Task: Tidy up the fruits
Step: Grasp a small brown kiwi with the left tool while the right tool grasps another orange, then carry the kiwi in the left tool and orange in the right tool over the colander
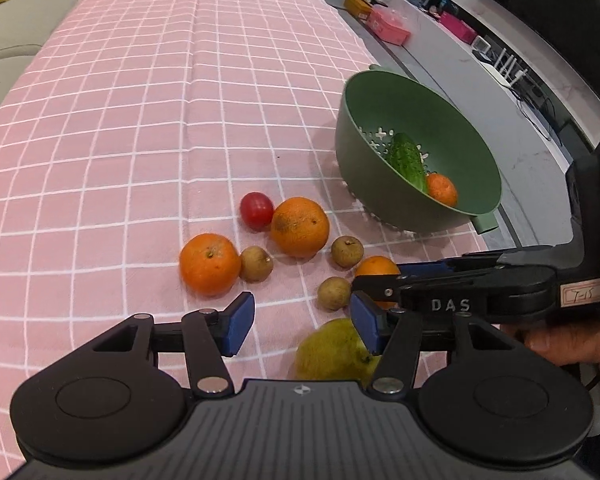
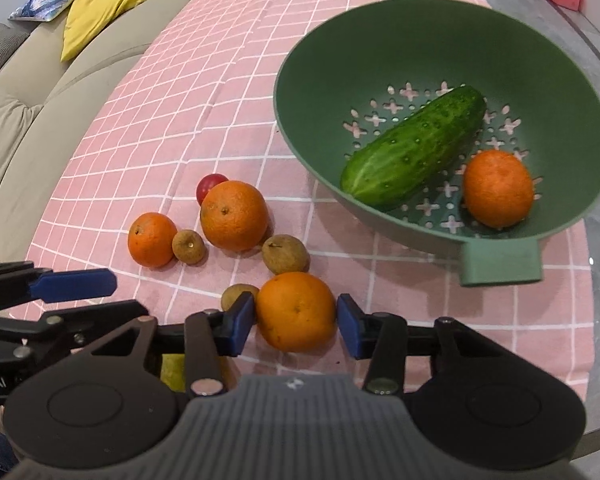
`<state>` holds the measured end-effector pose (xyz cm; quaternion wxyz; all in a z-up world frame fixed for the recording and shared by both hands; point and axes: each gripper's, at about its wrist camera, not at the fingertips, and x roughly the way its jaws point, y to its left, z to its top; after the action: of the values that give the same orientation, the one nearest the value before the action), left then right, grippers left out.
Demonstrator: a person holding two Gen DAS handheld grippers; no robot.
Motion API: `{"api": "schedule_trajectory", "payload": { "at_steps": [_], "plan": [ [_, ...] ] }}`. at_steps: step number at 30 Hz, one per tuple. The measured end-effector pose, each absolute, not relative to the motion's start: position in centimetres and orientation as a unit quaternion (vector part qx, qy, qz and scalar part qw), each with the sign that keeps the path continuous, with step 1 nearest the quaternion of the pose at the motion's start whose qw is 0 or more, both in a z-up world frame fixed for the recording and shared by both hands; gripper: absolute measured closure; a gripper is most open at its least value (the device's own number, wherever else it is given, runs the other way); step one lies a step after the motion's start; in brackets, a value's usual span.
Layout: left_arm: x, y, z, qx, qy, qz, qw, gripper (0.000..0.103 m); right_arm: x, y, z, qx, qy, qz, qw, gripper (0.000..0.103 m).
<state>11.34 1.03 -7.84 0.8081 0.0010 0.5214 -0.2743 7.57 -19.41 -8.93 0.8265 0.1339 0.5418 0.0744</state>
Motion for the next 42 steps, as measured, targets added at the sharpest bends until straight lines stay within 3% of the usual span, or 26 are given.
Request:
{"api": "schedule_trajectory", "payload": {
  "at_steps": [8, 15, 21, 42],
  "plan": [
    [12.5, -1.9, -8.9, 0.04, 0.544, -0.292, 0.785, 0.037, 7.3, -21.0, -8.7, 0.144, 0.551, 0.058, 0.82, 0.062],
    [13.4, -5.4, -10.9, 0.08, 0.574, -0.285, 0.763, 0.051, 6.2, -23.5, -8.5, 0.156, 0.552, 0.036, 0.818, 0.062],
    [14.2, -6.9, -11.8, 0.099, 0.591, -0.275, 0.752, 0.071, 5.8, -24.2, -8.7, 0.158, 0.554, 0.029, 0.817, 0.062],
    [13.3, -5.5, -8.3, 0.071, 0.556, -0.273, 0.782, 0.073, 5.3, -24.3, -7.5, 0.157, 0.544, 0.042, 0.823, 0.062]
  ]
}}
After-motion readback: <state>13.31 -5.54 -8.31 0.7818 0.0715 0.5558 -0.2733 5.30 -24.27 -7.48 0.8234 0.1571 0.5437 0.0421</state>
